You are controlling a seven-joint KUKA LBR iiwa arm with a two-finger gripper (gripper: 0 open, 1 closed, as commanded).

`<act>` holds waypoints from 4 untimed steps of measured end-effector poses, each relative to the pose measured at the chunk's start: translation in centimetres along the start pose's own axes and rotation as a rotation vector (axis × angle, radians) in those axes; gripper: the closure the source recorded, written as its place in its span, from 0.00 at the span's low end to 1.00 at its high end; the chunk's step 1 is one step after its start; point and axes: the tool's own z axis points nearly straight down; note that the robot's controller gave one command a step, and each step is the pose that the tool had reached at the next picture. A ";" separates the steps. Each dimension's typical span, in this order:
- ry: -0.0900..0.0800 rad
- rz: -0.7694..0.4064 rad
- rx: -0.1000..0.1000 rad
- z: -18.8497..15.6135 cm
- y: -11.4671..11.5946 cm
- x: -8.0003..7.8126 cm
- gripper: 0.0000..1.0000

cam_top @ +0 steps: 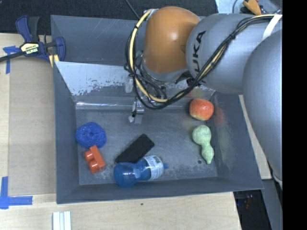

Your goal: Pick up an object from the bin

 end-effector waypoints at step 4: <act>-0.024 -0.342 -0.001 8.5 -6.4 7.0 0.00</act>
Offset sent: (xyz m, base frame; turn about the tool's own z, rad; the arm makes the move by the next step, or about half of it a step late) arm -0.0479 0.0014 -0.0533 -0.2465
